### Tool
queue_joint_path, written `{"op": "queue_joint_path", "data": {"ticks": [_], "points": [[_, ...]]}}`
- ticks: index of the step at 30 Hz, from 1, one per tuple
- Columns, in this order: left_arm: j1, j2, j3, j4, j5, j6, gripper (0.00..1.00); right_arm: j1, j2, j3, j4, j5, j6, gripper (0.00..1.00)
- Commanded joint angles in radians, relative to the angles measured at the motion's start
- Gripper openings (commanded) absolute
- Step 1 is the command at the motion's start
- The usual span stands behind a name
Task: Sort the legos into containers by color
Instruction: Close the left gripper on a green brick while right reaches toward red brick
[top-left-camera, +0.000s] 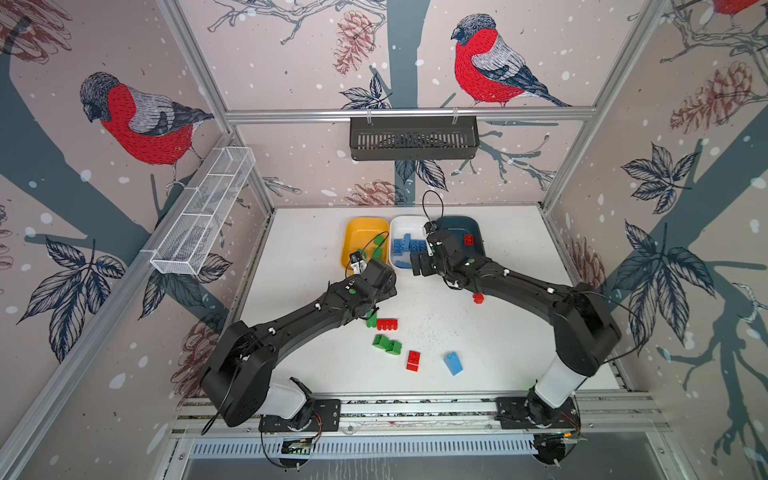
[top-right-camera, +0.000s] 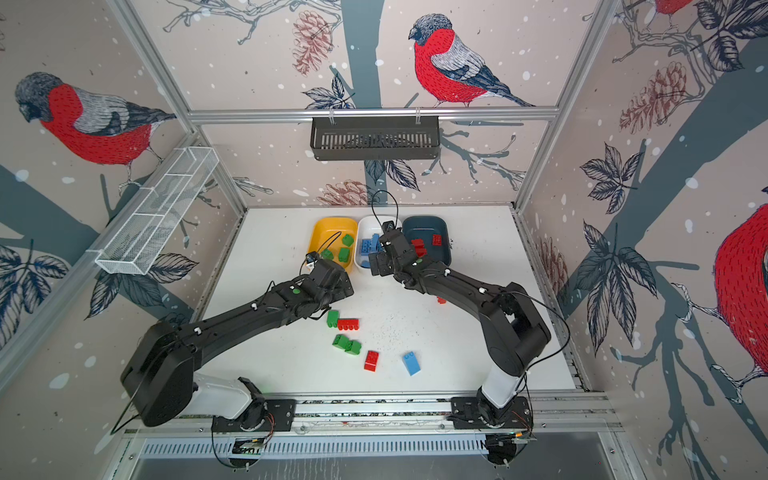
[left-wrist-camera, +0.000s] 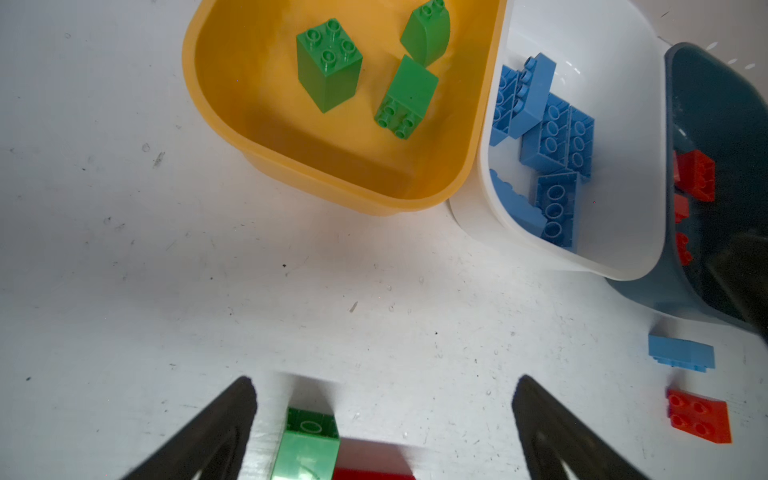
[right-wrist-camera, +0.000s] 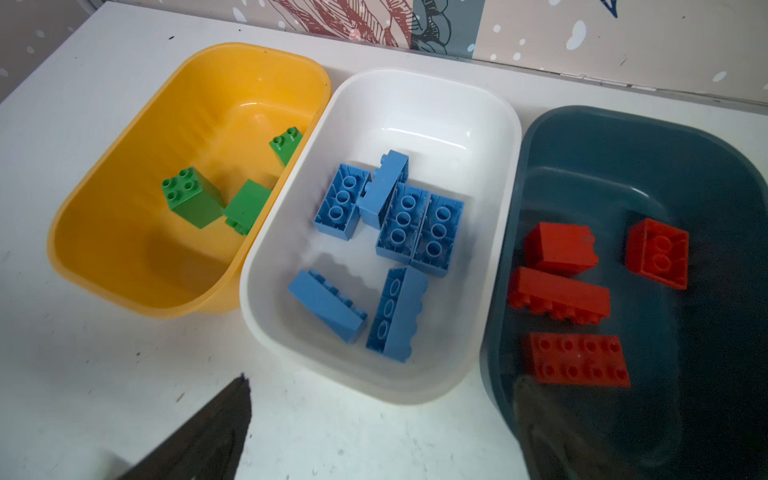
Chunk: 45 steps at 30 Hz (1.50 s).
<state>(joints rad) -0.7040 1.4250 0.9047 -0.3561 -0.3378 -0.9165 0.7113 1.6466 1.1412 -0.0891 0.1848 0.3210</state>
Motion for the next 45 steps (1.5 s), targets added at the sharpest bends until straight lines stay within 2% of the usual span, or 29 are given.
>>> {"op": "queue_joint_path", "data": {"ticks": [1,8,13,17,24,29,37,45], "points": [[0.001,0.016,0.006,-0.068,0.007,-0.010,0.97,0.004,-0.095,-0.090,0.115,-0.027,0.043,1.00],[0.005,0.050,-0.005,-0.138,0.002,-0.021,0.95,-0.003,-0.296,-0.291,0.302,0.032,0.119,1.00],[0.012,0.062,-0.036,-0.137,0.049,0.071,0.94,-0.032,-0.357,-0.281,0.226,0.091,0.153,1.00],[0.014,0.068,-0.060,-0.125,0.084,0.112,0.91,-0.088,-0.384,-0.303,0.223,0.000,0.170,0.99],[0.014,0.127,-0.063,-0.106,0.153,0.159,0.82,-0.114,-0.416,-0.351,0.258,-0.027,0.203,0.99],[0.014,0.147,-0.063,-0.097,0.174,0.179,0.72,-0.115,-0.411,-0.363,0.279,-0.033,0.211,0.99],[0.014,0.171,-0.060,-0.092,0.172,0.187,0.61,-0.114,-0.398,-0.371,0.325,-0.174,0.113,0.99],[0.014,0.194,-0.067,-0.049,0.179,0.194,0.50,-0.101,-0.361,-0.351,0.311,-0.246,0.046,1.00]]}}
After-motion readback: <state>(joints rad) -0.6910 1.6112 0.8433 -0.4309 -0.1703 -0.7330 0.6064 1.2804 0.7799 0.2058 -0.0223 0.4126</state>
